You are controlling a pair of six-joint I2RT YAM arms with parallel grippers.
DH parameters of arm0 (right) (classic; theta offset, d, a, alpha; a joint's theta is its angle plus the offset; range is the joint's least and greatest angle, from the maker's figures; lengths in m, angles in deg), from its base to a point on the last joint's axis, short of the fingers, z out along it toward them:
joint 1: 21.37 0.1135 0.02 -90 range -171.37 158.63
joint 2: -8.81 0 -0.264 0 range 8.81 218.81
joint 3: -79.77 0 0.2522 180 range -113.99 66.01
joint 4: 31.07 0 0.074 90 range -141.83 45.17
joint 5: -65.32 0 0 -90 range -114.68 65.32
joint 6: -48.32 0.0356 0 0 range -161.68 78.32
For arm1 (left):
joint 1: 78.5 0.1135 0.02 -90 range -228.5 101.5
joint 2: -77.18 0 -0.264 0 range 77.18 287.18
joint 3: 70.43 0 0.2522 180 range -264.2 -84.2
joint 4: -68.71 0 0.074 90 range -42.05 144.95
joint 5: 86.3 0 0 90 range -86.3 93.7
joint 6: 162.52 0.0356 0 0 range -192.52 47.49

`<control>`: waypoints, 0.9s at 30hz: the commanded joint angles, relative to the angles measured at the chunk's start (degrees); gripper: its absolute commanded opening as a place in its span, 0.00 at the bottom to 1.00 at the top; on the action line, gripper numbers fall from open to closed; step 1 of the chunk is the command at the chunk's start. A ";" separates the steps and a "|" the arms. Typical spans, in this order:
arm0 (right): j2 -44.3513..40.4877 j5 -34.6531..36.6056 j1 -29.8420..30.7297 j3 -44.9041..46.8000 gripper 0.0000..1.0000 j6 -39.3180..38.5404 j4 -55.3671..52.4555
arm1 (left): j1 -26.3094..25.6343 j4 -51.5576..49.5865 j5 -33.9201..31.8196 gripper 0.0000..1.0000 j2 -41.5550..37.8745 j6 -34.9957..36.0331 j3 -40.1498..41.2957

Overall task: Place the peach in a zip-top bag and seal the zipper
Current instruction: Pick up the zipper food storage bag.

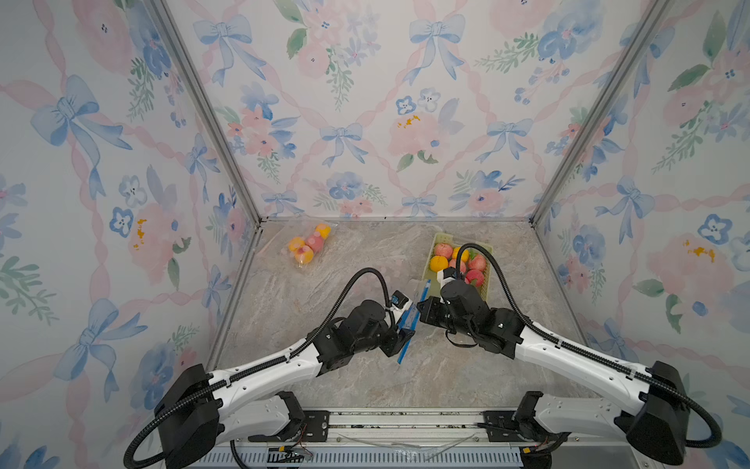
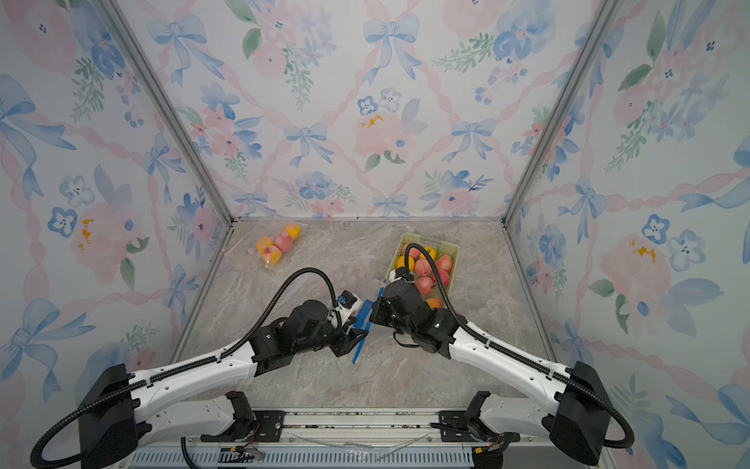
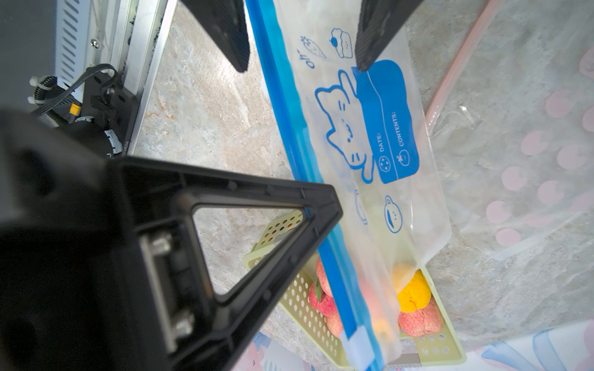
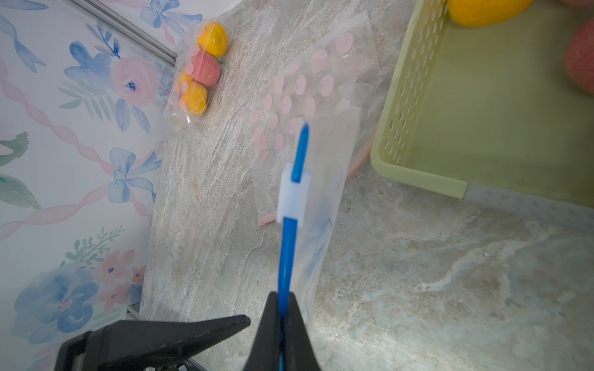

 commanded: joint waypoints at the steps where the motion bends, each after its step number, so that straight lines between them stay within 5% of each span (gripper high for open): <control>1: 0.83 0.17 0.39 -1.60 0.05 -0.62 -0.23 | 0.46 0.04 0.71 0.55 0.87 0.88 0.13; 27: 0.17 0.05 0.39 -1.25 0.05 -0.55 -0.49 | 0.70 0.95 -0.78 0.16 -0.53 0.27 0.71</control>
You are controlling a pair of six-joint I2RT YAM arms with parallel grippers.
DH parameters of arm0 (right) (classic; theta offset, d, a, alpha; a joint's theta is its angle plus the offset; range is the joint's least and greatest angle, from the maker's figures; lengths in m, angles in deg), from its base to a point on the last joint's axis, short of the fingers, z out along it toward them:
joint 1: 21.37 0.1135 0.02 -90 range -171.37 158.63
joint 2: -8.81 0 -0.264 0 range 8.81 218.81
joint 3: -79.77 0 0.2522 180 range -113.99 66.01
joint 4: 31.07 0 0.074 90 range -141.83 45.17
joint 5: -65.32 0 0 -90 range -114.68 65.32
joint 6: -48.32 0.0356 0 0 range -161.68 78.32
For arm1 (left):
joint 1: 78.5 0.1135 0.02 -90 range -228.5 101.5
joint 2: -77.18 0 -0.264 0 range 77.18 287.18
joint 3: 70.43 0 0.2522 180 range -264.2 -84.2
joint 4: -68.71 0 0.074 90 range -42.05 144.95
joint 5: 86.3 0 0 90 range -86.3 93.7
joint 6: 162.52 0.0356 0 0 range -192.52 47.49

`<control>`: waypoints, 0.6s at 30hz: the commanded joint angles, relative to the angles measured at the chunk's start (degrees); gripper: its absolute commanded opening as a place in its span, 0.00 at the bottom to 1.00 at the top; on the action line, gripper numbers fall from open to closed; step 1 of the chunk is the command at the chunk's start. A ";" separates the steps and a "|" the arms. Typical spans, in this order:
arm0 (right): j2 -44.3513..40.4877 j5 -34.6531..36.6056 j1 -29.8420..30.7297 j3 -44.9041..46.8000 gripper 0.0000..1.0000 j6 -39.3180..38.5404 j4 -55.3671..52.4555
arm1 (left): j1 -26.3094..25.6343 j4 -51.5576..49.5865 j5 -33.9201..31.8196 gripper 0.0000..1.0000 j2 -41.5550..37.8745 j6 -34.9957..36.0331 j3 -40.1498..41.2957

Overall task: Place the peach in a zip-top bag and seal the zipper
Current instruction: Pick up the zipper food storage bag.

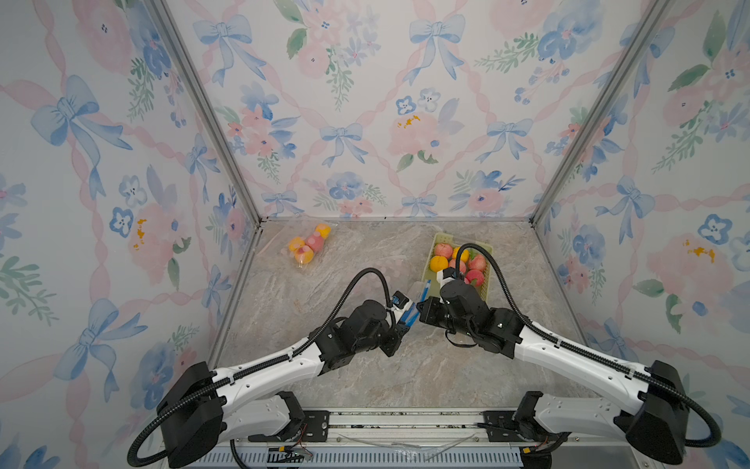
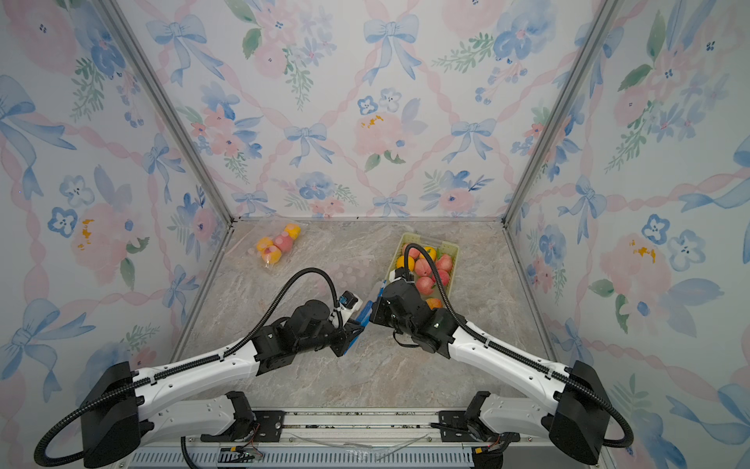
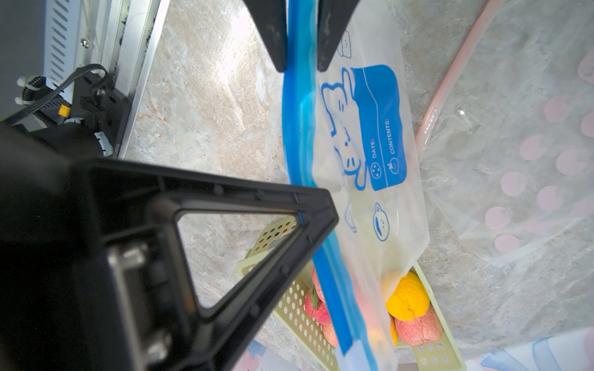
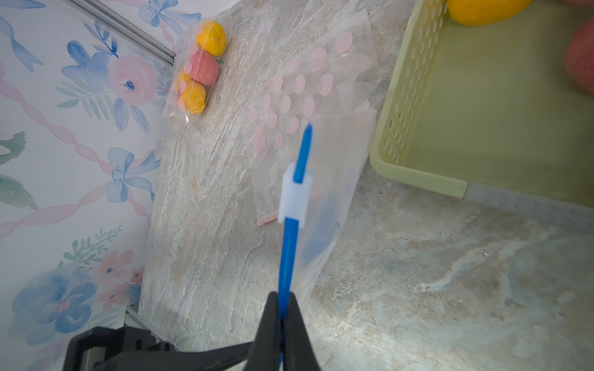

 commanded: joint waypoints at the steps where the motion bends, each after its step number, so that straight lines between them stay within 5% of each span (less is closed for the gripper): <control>1: 0.02 0.06 0.38 -1.25 0.05 -0.52 -0.50 | 0.41 0.99 -0.39 0.15 -1.57 0.11 0.75; 10: 0.53 -0.39 0.39 -1.36 0.05 -0.85 -0.49 | 0.99 1.43 1.71 0.02 -1.99 -1.05 0.92; 18: -4.12 -2.41 0.35 0.43 0.35 -7.05 2.19 | 5.33 2.11 6.12 0.00 -2.12 -9.61 1.55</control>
